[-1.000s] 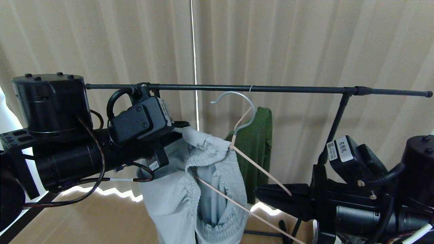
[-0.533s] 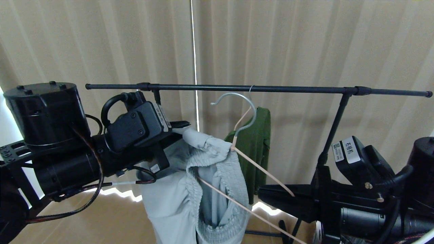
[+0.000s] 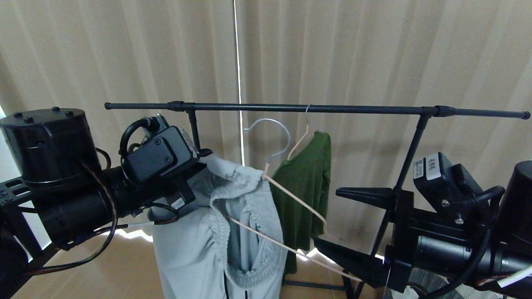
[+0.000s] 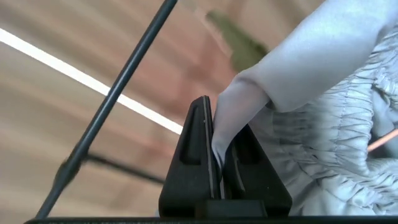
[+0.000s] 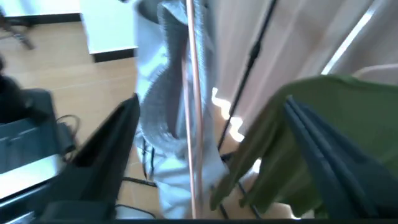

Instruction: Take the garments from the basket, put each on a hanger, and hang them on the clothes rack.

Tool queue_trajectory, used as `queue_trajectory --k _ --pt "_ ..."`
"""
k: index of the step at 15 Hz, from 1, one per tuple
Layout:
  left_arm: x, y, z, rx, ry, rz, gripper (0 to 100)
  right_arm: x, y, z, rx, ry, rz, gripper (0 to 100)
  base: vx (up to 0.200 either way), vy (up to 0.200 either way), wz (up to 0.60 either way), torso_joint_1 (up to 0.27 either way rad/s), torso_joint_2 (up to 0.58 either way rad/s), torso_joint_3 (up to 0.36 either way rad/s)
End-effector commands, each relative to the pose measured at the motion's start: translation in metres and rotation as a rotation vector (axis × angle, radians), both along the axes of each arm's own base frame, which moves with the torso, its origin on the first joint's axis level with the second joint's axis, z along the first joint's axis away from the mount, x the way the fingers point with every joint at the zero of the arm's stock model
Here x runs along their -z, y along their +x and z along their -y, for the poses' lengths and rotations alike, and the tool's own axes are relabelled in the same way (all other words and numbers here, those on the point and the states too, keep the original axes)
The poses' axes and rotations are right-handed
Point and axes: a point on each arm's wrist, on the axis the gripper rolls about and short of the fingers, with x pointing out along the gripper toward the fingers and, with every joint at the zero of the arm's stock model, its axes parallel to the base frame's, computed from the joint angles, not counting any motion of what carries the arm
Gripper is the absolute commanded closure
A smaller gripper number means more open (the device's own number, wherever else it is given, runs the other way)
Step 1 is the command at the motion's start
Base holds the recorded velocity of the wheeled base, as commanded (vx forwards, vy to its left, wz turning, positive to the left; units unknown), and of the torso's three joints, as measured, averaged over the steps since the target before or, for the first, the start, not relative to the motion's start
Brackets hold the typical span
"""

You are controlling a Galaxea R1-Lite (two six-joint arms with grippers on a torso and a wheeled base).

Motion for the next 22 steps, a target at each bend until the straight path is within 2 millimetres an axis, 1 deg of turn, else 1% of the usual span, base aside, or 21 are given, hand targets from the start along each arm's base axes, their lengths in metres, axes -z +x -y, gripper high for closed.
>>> queue_trajectory --k 1,3,4,6,8,9,11,12,14,16,19,20,21,22 --pt "-0.001 -0.007 -0.015 -0.127 -0.002 0.009 100 -0.001 0.004 0.004 0.059 -0.005 0.008 0 0.0 0.0 0.0 0.0 0.0 0.0" --pt "0.001 -0.014 -0.02 -0.253 -0.025 -0.009 100 -0.001 0.007 0.004 0.134 -0.017 0.018 0 0.0 0.0 0.0 0.0 0.0 0.0" --pt "0.003 -0.019 -0.024 -0.323 -0.079 -0.032 100 0.0 0.007 0.006 0.19 -0.026 0.024 0 0.0 0.0 0.0 0.0 0.0 0.0" --pt "0.002 -0.028 -0.03 -0.364 -0.15 -0.052 100 0.001 0.007 0.007 0.232 -0.035 0.023 0 0.0 0.0 0.0 0.0 0.0 0.0" --pt "0.003 -0.032 -0.033 -0.435 -0.185 -0.057 100 0.001 0.007 0.007 0.246 -0.037 0.024 0 0.0 0.0 0.0 0.0 0.0 0.0" --pt "0.007 -0.032 -0.038 -0.534 -0.221 -0.07 100 0.001 0.007 0.006 0.242 -0.033 0.025 0 0.0 0.0 0.0 0.0 0.0 0.0" --pt "0.009 -0.034 -0.042 -0.572 -0.271 -0.086 100 0.002 0.005 0.002 0.225 -0.034 0.016 0 0.0 0.0 0.0 0.0 0.0 0.0" --pt "0.008 -0.034 -0.041 -0.571 -0.308 -0.092 100 0.002 0.002 -0.002 0.205 -0.017 -0.003 0 0.0 0.0 0.0 0.0 0.0 0.0" --pt "0.004 -0.034 -0.034 -0.545 -0.395 -0.114 100 0.001 -0.011 -0.024 0.13 0.06 -0.107 0 0.0 0.0 0.0 0.0 0.0 0.0" --pt "-0.004 -0.033 -0.021 -0.491 -0.501 -0.144 100 0.005 -0.015 -0.047 0.107 0.09 -0.174 0 0.0 0.0 0.0 0.0 0.0 0.0" --pt "-0.018 -0.038 -0.005 -0.407 -0.581 -0.149 100 0.013 -0.007 -0.071 0.146 0.064 -0.184 0 0.0 0.0 0.0 0.0 0.0 0.0" --pt "-0.018 -0.038 -0.004 -0.404 -0.583 -0.15 100 0.013 -0.006 -0.072 0.149 0.064 -0.183 0 0.0 0.0 0.0 0.0 0.0 0.0" --pt "-0.023 -0.041 0.002 -0.367 -0.596 -0.148 100 0.019 0.001 -0.081 0.18 0.047 -0.184 0 0.0 0.0 0.0 0.0 0.0 0.0" --pt "-0.024 -0.043 0.004 -0.352 -0.599 -0.148 100 0.023 0.004 -0.085 0.203 0.036 -0.184 0 0.0 0.0 0.0 0.0 0.0 0.0"
